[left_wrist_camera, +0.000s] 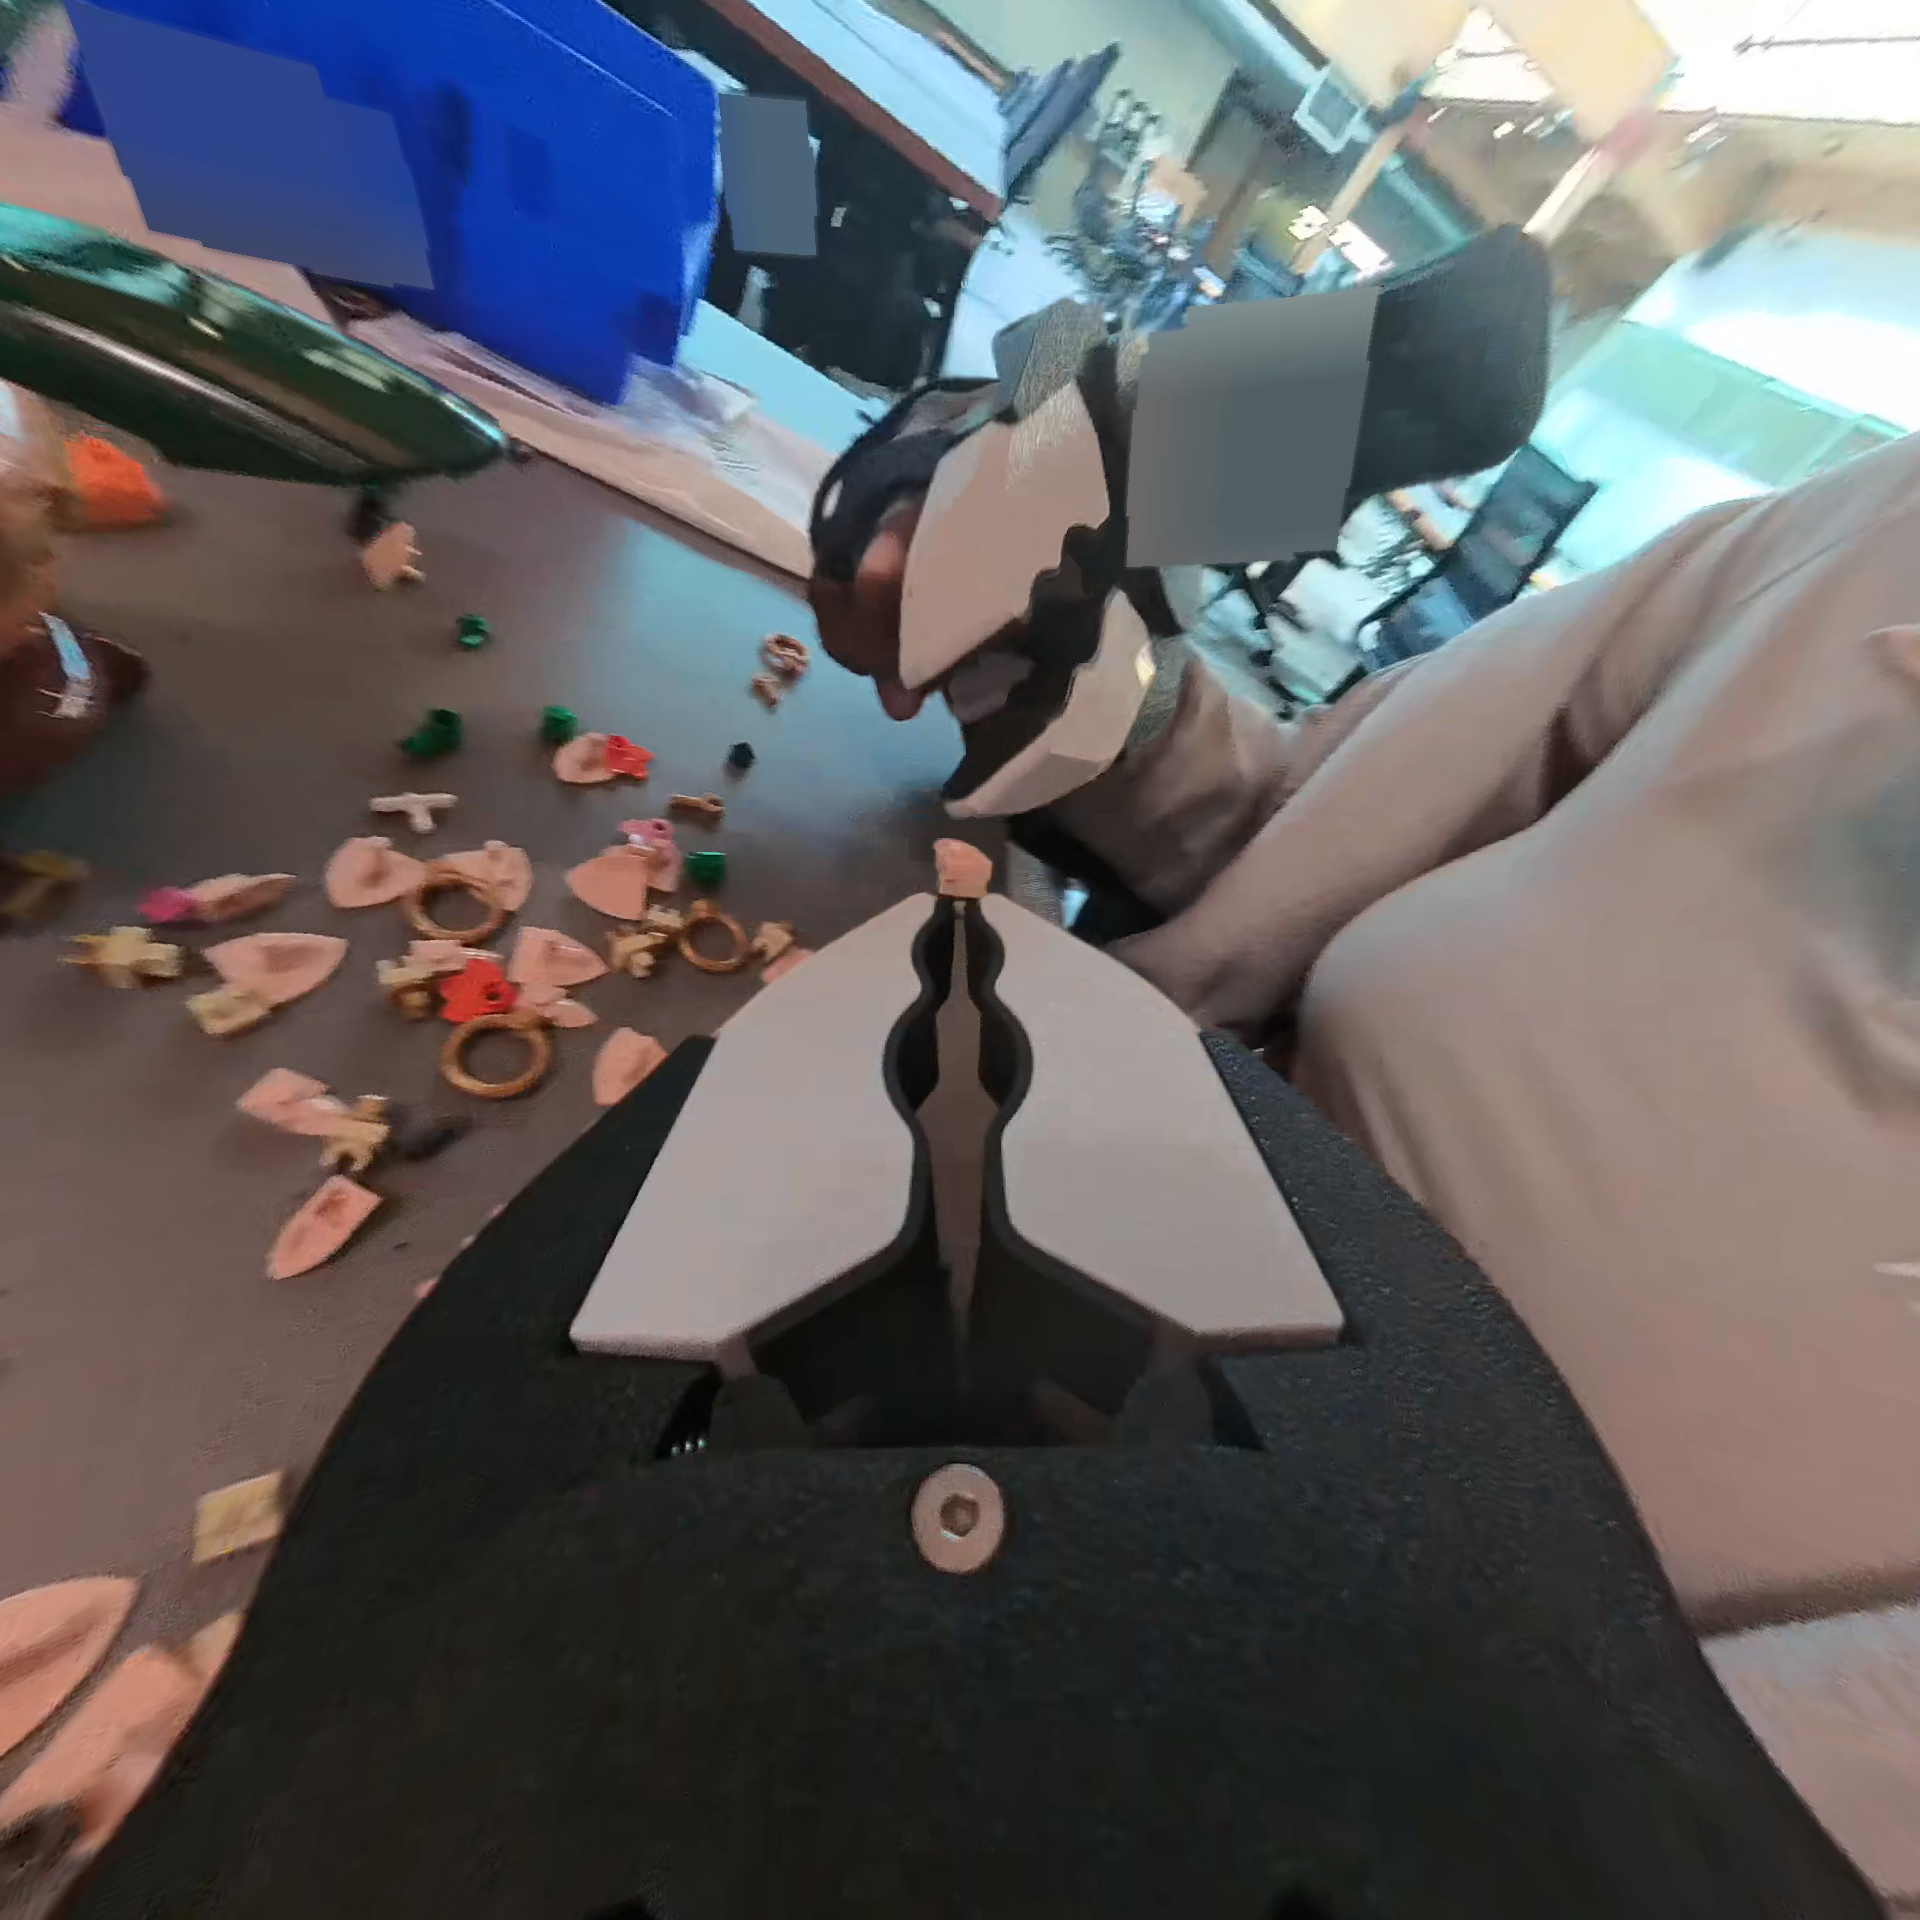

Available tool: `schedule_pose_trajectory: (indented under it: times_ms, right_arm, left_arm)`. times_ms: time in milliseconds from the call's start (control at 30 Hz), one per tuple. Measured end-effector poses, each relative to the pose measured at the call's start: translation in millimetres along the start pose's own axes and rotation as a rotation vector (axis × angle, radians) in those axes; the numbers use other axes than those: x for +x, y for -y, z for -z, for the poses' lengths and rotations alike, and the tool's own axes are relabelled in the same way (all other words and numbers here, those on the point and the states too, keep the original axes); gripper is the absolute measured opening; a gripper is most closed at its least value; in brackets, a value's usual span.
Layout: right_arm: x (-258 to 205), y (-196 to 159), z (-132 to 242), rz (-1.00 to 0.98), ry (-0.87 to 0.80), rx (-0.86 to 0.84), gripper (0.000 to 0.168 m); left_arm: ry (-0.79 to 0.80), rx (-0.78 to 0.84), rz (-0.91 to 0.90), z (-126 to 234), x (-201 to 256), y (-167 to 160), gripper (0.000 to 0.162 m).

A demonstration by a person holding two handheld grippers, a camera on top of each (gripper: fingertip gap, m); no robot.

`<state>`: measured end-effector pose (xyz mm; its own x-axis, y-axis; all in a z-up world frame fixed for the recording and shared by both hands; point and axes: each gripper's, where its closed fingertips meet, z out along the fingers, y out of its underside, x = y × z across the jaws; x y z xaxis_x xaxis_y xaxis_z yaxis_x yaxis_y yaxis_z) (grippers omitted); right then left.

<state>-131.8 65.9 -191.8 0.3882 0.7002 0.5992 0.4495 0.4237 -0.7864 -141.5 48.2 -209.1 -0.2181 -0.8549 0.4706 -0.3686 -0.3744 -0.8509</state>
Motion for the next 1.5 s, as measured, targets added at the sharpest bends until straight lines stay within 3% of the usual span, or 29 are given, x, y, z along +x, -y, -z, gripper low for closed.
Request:
schedule_pose_trajectory:
  times_ms: [200,300,433,633,700,800,900,1000,1200,1333,1500]
  right_arm:
    - [-18,1,-6,0.097,0.07,0.004,0.021]
    - [-17,6,-6,0.108,0.045,0.036,0.01]
    - [-19,6,-9,0.124,0.046,0.028,0.007]
    - [-17,4,-11,0.043,0.063,0.007,0.001]
    - [-8,2,-12,-0.026,0.019,-0.013,0.0]
    - [11,-13,-14,-0.161,-0.086,-0.121,0.001]
    - [21,-20,-16,-0.337,-0.163,-0.159,0.001]
    - [22,-21,-18,-0.347,-0.205,-0.185,0.001]
    - [21,-19,-21,-0.396,-0.237,-0.199,0.001]
    - [20,-17,-22,-0.396,-0.244,-0.193,0.0]
    - [22,-14,-20,-0.31,-0.277,-0.196,0.001]
  left_arm:
    - [-0.117,0.038,0.1,1,8,3,0.002]
    - [-0.126,0.038,0.112,1,7,2,0.002]
    - [-0.161,0.033,0.121,-1,12,1,0.001]
    - [-0.175,0.037,0.126,-1,13,2,0.007]
    - [-0.116,0.04,0.094,-2,4,3,0.016]
    - [0.128,0.078,-0.065,0,-18,13,0.028]
    - [0.373,0.122,-0.276,7,-26,30,0.026]
    - [0.537,0.144,-0.372,12,-29,41,0.018]
    - [0.606,0.084,-0.471,4,-28,38,0.019]
    - [0.652,0.077,-0.486,9,-32,38,0.011]
    - [0.642,0.117,-0.486,7,-29,41,0.008]
